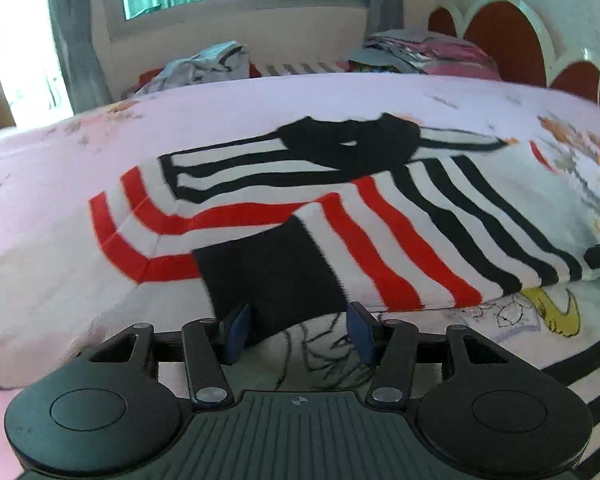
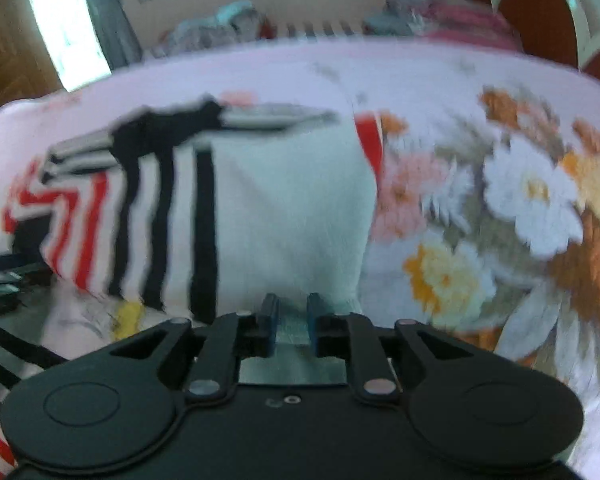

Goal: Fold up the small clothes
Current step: 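Open the right tool to release the sleeve onto the sweater body, then grasp the other black cuff with the left tool and lift it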

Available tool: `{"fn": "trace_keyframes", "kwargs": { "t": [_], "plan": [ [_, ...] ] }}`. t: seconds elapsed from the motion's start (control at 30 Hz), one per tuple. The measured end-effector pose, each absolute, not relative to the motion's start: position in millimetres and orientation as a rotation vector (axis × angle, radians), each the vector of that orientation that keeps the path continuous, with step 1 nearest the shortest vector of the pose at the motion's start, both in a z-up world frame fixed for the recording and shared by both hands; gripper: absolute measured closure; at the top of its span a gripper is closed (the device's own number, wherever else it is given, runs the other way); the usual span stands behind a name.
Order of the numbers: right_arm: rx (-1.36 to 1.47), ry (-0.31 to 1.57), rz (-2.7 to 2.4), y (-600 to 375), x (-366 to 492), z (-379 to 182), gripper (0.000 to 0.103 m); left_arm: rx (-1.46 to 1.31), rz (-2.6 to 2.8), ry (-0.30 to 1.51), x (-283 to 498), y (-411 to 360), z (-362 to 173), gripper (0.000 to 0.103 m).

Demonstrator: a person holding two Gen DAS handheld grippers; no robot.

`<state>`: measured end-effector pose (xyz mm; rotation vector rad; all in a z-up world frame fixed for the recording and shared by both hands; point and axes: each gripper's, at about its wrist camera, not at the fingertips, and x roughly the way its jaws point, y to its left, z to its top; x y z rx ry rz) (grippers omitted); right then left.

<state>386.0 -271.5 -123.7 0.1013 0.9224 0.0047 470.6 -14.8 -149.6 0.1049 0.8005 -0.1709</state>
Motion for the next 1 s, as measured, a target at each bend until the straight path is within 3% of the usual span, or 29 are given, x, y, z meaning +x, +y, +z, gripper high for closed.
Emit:
{"fn": "trace_keyframes", "kwargs": {
  "t": [0.17,0.27,0.3,0.43,0.5,0.6,0.83,0.87,0.93,0.97,1.0],
  "plan": [
    [0.184,0.813,-0.009,-264.0,375.2,-105.9,0.08,-0.034,-0.089,0.749,455.4,44.1,-139.2,0.049],
    [0.24,0.778,-0.024,-257.5,374.4,-100.8,0.07,-0.133,0.027,0.724,438.5,105.3,-135.9,0.003],
    [0.248,0.761,-0.023,-253.1,374.0,-98.2,0.064,-0.146,0.066,0.704,431.4,123.7,-134.9,0.002],
    [0.221,0.755,0.003,-229.0,378.5,-94.0,0.064,-0.21,0.245,0.701,408.7,207.7,-139.3,0.003],
    [0.205,0.766,0.017,-218.0,381.6,-94.3,0.065,-0.353,0.336,0.693,396.6,257.3,-145.2,0.022],
    [0.204,0.782,0.022,-204.4,385.1,-94.5,0.065,-0.584,0.463,0.644,382.4,324.6,-159.2,0.031],
    [0.183,0.777,-0.007,-188.7,384.5,-88.9,0.065,-0.785,0.537,0.509,394.0,385.5,-175.1,0.037],
    [0.184,0.777,-0.014,-188.6,385.0,-88.4,0.065,-0.781,0.54,0.51,400.1,387.1,-176.5,0.044],
    [0.188,0.78,-0.027,-190.8,385.6,-88.4,0.065,-0.761,0.529,0.528,414.1,386.7,-178.2,0.065],
    [0.195,0.784,-0.033,-192.7,386.0,-89.0,0.065,-0.765,0.484,0.559,427.0,387.0,-181.0,0.093],
    [0.201,0.786,-0.038,-194.7,386.4,-89.6,0.065,-0.765,0.431,0.579,434.1,385.9,-179.7,0.094]
  ]
}}
